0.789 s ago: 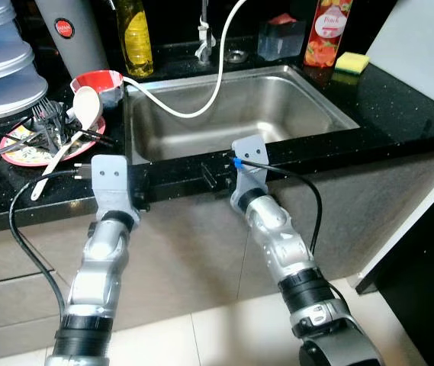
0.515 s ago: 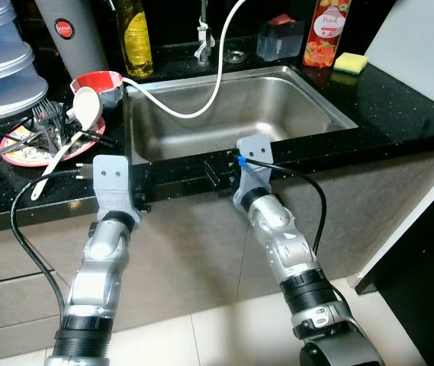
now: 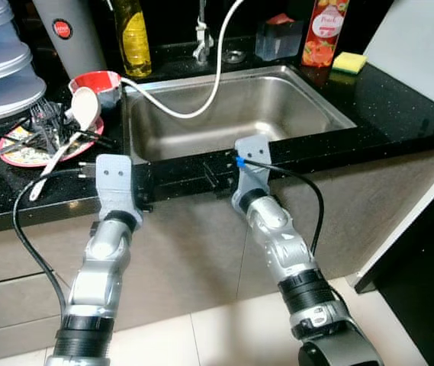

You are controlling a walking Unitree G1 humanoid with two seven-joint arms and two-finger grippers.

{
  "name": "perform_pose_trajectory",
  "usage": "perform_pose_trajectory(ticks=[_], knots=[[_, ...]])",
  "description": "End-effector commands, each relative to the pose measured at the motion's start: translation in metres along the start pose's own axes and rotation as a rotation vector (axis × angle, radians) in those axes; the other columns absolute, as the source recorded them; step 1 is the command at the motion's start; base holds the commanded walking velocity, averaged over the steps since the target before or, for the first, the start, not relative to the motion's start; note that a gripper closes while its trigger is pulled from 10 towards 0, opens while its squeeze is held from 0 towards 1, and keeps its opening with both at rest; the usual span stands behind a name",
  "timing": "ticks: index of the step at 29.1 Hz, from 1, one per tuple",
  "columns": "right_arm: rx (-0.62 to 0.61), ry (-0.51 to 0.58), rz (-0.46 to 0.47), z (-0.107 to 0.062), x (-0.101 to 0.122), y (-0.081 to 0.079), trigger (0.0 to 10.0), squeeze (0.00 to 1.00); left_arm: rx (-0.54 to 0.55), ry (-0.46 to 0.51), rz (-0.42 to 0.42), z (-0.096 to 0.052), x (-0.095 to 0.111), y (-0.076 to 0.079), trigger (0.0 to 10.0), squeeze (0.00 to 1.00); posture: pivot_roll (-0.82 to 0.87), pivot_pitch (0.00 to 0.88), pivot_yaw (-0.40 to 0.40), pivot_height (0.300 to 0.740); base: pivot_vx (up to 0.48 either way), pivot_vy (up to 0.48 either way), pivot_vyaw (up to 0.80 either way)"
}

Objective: Kitchen organization

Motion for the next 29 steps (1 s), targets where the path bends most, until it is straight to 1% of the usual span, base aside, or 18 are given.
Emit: perform_pose_trajectory(ticks=[1,3,5,6,7,9,11,13,15,16,17,19,20,21,23,24,26,29], knots=[[0.015,0.029,0.032,0.001,0.009,-0.004,10.0,0.0,0.0,0.015,0.003,-0.001,0.005,-0.002,10.0,0.0,0.1,0.0,0.038,0.74,0.0,0.0,0.0],[-0.025,-0.024,-0.009,0.002,-0.006,0.004,10.0,0.0,0.004,-0.032,0.023,0.0,-0.008,-0.002,10.0,0.0,0.09,0.002,0.042,0.74,0.0,0.0,0.0],[-0.04,-0.046,-0.035,0.002,-0.012,0.007,10.0,0.0,0.006,-0.043,0.034,0.001,-0.011,-0.002,10.0,0.0,0.1,0.004,0.041,0.74,0.0,0.0,0.0],[-0.025,-0.022,-0.017,0.001,-0.005,0.004,10.0,0.0,0.002,-0.016,0.025,0.001,-0.003,-0.001,10.0,0.0,0.1,0.0,0.041,0.74,0.0,0.0,0.0],[-0.025,-0.022,-0.017,0.001,-0.005,0.004,10.0,0.0,0.002,-0.016,0.025,0.001,-0.003,-0.001,10.0,0.0,0.1,0.0,0.041,0.74,0.0,0.0,0.0],[0.004,0.032,0.008,0.0,0.011,-0.001,10.0,0.0,-0.002,0.029,0.015,0.0,0.01,-0.002,10.0,0.0,0.09,0.0,0.042,0.74,0.0,0.0,0.0],[-0.001,0.029,0.012,0.001,0.01,0.0,10.0,0.0,0.001,0.017,0.006,0.001,0.007,-0.003,10.0,0.0,0.09,0.0,0.043,0.74,0.0,0.0,0.0],[-0.023,-0.03,-0.019,0.001,-0.008,0.003,10.0,0.0,-0.003,-0.036,0.014,0.001,-0.009,-0.001,10.0,0.0,0.09,0.0,0.044,0.74,0.0,0.0,0.0],[-0.032,-0.072,-0.042,0.0,-0.02,0.004,10.0,0.0,0.003,-0.057,0.032,0.001,-0.014,0.0,10.0,0.0,0.1,0.002,0.044,0.74,0.0,0.0,0.0],[-0.02,-0.05,-0.029,0.0,-0.013,0.001,10.0,0.0,-0.001,-0.03,0.022,0.001,-0.006,0.0,10.0,0.0,0.1,0.002,0.044,0.74,0.0,0.0,0.0],[-0.02,-0.05,-0.029,0.0,-0.013,0.001,10.0,0.0,-0.001,-0.03,0.022,0.001,-0.006,0.0,10.0,0.0,0.1,0.002,0.044,0.74,0.0,0.0,0.0],[0.005,0.017,0.005,0.001,0.006,-0.004,10.0,0.0,-0.006,0.013,0.016,0.001,0.005,-0.001,10.0,0.0,0.1,0.001,0.041,0.74,0.0,0.0,0.0],[0.009,0.031,0.013,0.001,0.009,-0.004,10.0,0.0,-0.005,0.009,0.016,0.001,0.004,-0.002,10.0,0.0,0.1,0.001,0.04,0.74,0.0,0.0,0.0],[0.009,0.031,0.013,0.001,0.009,-0.004,10.0,0.0,-0.005,0.009,0.016,0.001,0.004,-0.002,10.0,0.0,0.1,0.001,0.04,0.74,0.0,0.0,0.0],[-0.012,-0.012,-0.007,0.003,-0.002,0.0,10.0,0.0,0.002,-0.031,0.032,0.002,-0.007,-0.003,10.0,0.0,0.1,0.0,0.04,0.74,0.0,0.0,0.0],[-0.023,-0.039,-0.02,0.002,-0.01,0.003,10.0,0.0,0.005,-0.04,0.034,0.001,-0.009,-0.002,10.0,0.0,0.1,0.002,0.037,0.74,0.0,0.0,0.0],[-0.029,-0.056,-0.027,0.001,-0.015,0.004,10.0,0.0,0.006,-0.043,0.035,0.001,-0.009,-0.002,10.0,0.0,0.1,0.002,0.037,0.74,0.0,0.0,0.0],[-0.01,0.001,0.011,0.001,0.002,0.0,10.0,0.0,-0.001,0.008,0.038,0.001,0.005,-0.001,10.0,0.0,0.11,0.0,0.033,0.74,0.0,0.0,0.0]])
Point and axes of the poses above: a point about 5 cm out from each wrist's last joint towards the gripper, its own z axis pointing out of the wrist towards the gripper, its own x axis along the axis of the wrist's last joint, y = z × x, the point moved 1 cm from there along z, pointing out of the wrist towards the gripper, and after that the axes turned 11 degrees about z, right-handed, at the moved point
